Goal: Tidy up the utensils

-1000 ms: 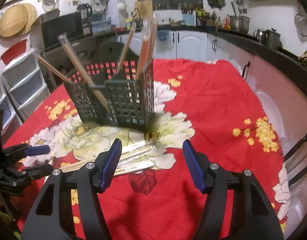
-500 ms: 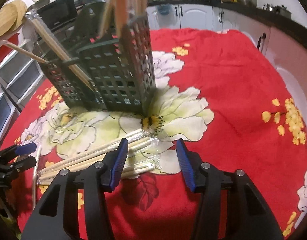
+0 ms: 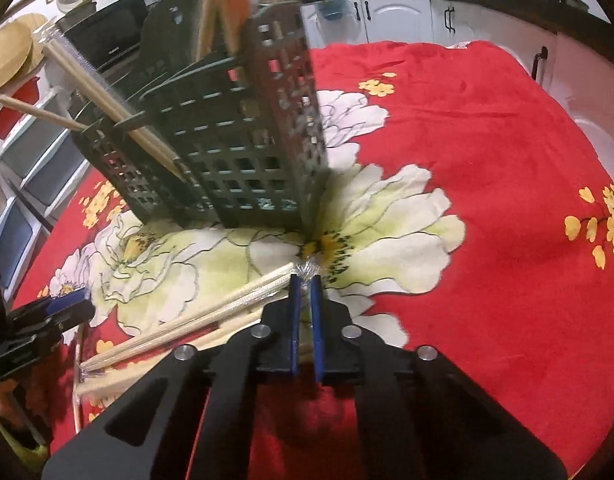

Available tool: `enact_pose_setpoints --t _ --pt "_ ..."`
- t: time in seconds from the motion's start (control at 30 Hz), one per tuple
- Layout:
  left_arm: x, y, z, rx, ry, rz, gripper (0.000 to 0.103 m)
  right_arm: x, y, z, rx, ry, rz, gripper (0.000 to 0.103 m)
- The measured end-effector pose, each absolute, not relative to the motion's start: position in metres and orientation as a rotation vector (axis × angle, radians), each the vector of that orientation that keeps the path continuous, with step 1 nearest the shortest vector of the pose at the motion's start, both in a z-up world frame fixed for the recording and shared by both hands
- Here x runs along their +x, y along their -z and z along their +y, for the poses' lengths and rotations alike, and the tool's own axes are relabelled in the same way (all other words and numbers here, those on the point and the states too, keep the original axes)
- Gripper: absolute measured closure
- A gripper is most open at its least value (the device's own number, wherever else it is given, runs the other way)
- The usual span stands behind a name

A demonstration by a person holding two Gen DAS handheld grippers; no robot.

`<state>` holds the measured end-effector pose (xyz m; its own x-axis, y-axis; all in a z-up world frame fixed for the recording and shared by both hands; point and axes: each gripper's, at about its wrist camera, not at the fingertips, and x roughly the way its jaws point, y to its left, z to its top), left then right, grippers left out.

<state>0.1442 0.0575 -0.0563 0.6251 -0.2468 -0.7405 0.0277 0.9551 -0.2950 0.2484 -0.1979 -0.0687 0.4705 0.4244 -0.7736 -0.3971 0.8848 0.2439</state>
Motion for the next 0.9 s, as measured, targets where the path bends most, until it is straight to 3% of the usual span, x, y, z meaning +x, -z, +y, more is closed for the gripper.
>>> enact_pose_setpoints --t 0.17,0.9 --pt "0.146 0.059 0.071 -0.322 0.176 0.893 0.098 0.239 0.063 -0.178 0.034 -0.559 0.945 0.102" --pt "0.135 0.040 0.088 -0.517 0.312 0.852 0.102 0.204 0.003 -0.192 0.079 -0.593 0.761 0.102"
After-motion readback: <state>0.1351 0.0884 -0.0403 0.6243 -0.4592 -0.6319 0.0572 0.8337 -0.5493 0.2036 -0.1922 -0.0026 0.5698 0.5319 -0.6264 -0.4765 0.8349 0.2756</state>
